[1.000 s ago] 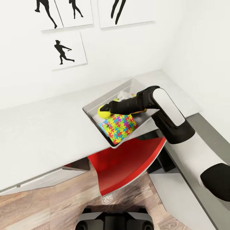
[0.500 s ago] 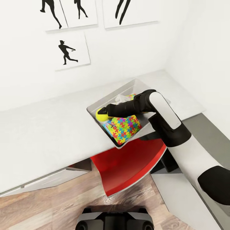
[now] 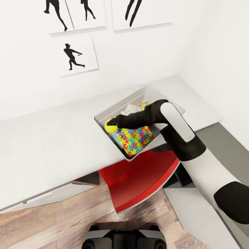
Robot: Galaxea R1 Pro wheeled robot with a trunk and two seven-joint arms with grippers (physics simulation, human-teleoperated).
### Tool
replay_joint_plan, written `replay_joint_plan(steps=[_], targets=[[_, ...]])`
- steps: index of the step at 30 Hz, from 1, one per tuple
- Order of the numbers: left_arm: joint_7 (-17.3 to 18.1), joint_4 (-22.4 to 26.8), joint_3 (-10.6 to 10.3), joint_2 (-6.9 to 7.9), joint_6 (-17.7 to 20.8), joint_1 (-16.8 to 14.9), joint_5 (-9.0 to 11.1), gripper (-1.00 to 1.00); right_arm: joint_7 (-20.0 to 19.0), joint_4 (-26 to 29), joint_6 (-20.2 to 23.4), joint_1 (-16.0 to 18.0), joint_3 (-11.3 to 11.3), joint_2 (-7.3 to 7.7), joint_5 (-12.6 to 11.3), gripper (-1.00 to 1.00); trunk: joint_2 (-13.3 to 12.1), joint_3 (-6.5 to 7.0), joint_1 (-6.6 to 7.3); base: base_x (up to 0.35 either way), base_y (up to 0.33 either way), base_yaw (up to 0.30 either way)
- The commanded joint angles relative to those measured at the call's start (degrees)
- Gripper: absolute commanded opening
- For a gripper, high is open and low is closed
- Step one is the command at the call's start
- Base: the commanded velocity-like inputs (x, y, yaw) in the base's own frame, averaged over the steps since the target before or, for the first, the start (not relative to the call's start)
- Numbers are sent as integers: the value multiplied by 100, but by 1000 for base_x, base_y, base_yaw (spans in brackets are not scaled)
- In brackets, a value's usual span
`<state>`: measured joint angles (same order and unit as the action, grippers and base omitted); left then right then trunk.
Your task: Put all the toys in the child's room - the three board games (two on the bed and one on the table), the two jigsaw puzzles on the table, and the tennis ball on the table - inside the toy box on the table in the child's room.
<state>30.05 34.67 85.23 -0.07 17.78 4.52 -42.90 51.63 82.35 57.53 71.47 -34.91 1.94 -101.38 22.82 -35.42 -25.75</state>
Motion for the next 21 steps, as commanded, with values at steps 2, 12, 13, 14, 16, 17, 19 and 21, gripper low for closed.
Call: replay_joint_plan(steps=[2, 12, 13, 14, 16, 17, 19, 21], targets=[[45, 14, 21, -2, 18, -4, -33, 100, 74, 3, -19, -9, -6, 2, 38, -100, 10, -7, -4, 0, 3, 0], [46, 12, 23, -2, 22, -4, -34, 100, 68, 2, -34, -32, 28, 0, 299, -100, 10, -7, -4, 0, 1, 0], [46, 12, 23, -2, 22, -4, -34, 100, 68, 2, -34, -32, 28, 0, 299, -100, 10, -7, -4, 0, 0, 0], [46, 12, 22, -2, 22, -4, -32, 100, 67, 1, -37, -33, 30, 0, 310, -100, 10, -7, -4, 0, 0, 0], [45, 13, 22, -2, 20, -4, -30, 100, 69, -7, -44, -34, 32, 0, 328, -100, 10, -7, -4, 4, 5, 0], [45, 13, 21, -2, 19, -4, -29, 100, 68, -21, -49, -35, 33, 0, 336, -100, 10, -7, -4, 26, 29, 0], [48, 10, 21, -2, 17, -4, -27, 100, 68, -73, -58, -35, 33, -4, 348, -100, 10, -7, -4, 68, 72, 0], [50, 11, 21, -4, 17, -4, -27, 100, 67, -129, -65, -33, 31, -9, 367, -100, 10, -7, -4, 90, 88, 0]])
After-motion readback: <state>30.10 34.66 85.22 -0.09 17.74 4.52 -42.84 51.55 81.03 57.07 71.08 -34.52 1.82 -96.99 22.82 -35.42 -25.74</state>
